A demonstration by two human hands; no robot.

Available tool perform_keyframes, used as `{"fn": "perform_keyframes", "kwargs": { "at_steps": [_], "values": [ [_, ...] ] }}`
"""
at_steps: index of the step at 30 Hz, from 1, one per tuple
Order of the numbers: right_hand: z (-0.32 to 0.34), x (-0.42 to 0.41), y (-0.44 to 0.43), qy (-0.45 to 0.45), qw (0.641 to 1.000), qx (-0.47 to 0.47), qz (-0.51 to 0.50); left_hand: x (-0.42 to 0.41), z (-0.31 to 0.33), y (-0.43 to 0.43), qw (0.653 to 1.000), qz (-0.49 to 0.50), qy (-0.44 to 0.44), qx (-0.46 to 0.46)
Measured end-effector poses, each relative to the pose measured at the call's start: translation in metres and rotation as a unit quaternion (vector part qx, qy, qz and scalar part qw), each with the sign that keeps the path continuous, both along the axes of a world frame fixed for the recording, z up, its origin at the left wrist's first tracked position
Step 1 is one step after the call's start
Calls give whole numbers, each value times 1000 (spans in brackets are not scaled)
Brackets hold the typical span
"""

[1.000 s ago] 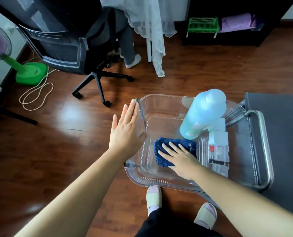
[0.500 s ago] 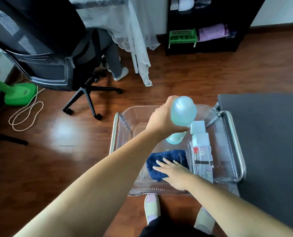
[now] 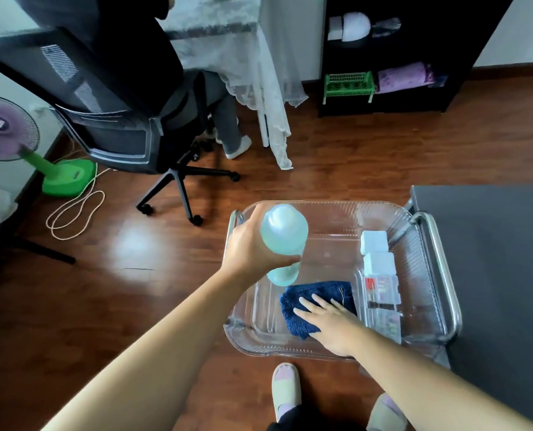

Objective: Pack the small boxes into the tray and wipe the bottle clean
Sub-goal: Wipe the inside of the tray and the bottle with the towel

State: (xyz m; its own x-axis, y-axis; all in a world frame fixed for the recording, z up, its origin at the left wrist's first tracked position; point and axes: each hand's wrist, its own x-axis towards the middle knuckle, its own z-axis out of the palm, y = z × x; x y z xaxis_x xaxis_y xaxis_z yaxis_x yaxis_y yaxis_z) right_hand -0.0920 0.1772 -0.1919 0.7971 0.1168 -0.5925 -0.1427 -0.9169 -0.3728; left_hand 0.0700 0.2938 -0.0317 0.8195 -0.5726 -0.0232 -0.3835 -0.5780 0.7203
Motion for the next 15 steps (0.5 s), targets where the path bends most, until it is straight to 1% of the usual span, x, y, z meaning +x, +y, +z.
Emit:
{"fn": "perform_keyframes", "kwargs": {
  "at_steps": [5, 11, 15],
  "values": [
    [-6, -3, 2, -6, 1000, -24, 8, 0, -1, 15, 1000, 22, 6, 8],
    [-7, -3, 1, -8, 1000, -28, 2, 5, -3, 21, 1000, 19, -8, 21],
    [-9, -5, 4, -27, 998, -52, -4, 14, -4, 21, 999, -10, 1, 37]
  ]
}}
